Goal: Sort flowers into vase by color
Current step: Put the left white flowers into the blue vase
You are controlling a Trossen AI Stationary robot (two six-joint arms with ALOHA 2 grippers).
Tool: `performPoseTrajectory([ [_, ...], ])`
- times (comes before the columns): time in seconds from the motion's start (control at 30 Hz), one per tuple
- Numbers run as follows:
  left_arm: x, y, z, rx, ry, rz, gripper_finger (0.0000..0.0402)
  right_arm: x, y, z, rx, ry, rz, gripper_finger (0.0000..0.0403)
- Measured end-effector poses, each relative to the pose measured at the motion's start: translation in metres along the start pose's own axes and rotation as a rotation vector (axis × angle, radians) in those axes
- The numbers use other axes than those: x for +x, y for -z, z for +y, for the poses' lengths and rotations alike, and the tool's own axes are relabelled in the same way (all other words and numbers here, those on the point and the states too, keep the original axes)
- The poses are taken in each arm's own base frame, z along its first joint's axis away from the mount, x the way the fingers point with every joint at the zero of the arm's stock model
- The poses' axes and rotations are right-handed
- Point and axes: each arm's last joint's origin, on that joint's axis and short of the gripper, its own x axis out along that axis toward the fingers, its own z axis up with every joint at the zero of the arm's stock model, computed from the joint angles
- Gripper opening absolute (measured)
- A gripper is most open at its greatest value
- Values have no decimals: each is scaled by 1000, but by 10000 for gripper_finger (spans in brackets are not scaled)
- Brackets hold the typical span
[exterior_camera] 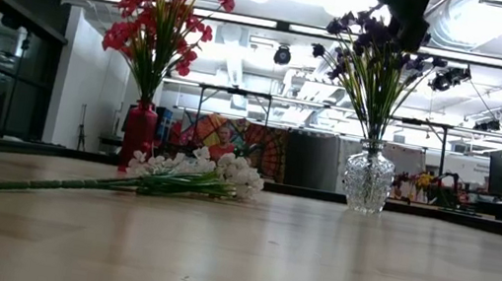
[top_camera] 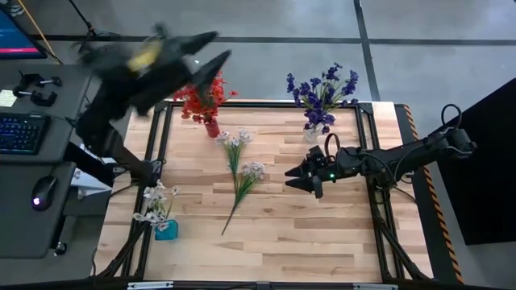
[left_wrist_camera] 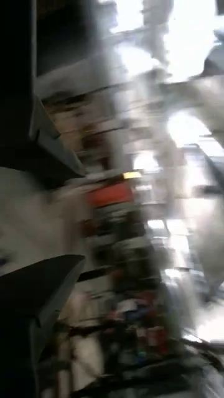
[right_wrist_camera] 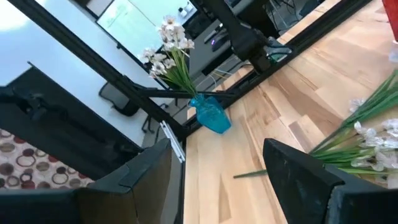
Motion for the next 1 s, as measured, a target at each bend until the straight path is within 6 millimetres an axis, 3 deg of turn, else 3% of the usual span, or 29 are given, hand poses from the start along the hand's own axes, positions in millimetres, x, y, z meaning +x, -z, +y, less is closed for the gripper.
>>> performPoseTrajectory([
  [0.13,28,56,23,-252,108,300,200,0,1,1,11,-30,30,243],
  [0.27,29,103,20,-329,217,679,200,-4,-2,4,18,-72,38,243],
  [0.47,24,176,-33,-247,267,1154,200,-26,-18,15,-39,-123,-79,243],
  [0.7,11,255,-105,-307,304,1285,200,-49,-34,21,-65,-112,-213,243],
  [0.83,1,303,-121,-427,232,1367,200,-51,-35,21,-60,-89,-239,243],
  [1.0,-25,348,-125,-467,69,1509,200,-49,-32,18,-44,-63,-205,243],
])
